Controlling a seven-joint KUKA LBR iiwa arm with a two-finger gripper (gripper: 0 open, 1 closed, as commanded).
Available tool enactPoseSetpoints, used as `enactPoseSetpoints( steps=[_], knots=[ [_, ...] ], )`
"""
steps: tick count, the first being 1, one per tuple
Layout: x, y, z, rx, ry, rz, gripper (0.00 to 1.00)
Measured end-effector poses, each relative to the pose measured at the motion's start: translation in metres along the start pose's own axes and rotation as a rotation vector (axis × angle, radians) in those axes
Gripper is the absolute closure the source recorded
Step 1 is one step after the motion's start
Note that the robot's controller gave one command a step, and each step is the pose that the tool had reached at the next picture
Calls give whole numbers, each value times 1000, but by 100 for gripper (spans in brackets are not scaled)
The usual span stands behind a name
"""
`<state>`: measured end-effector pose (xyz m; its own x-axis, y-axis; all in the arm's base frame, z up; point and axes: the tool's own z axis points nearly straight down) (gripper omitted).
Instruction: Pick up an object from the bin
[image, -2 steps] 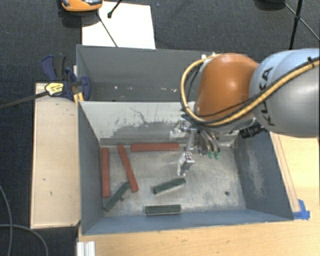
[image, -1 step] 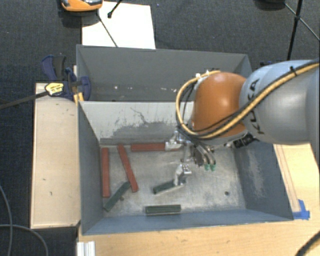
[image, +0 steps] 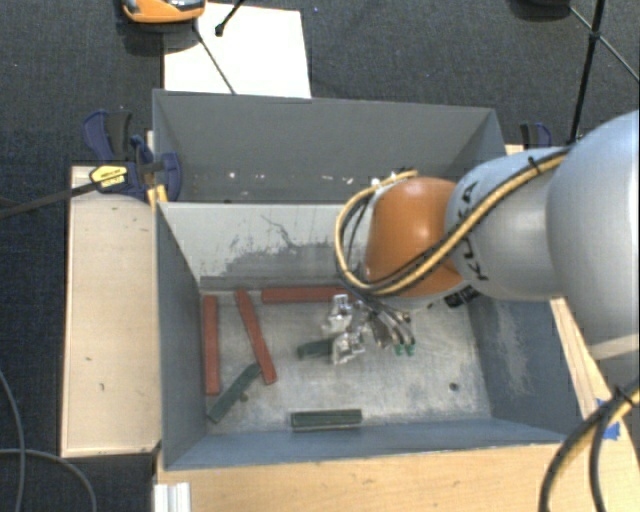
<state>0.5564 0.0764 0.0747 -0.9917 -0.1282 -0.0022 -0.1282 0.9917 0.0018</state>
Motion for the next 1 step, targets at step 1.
enactPoseSetpoints(
  steps=[1],
  knots=[
    [0,0,0,0,0,1,100]
  ],
)
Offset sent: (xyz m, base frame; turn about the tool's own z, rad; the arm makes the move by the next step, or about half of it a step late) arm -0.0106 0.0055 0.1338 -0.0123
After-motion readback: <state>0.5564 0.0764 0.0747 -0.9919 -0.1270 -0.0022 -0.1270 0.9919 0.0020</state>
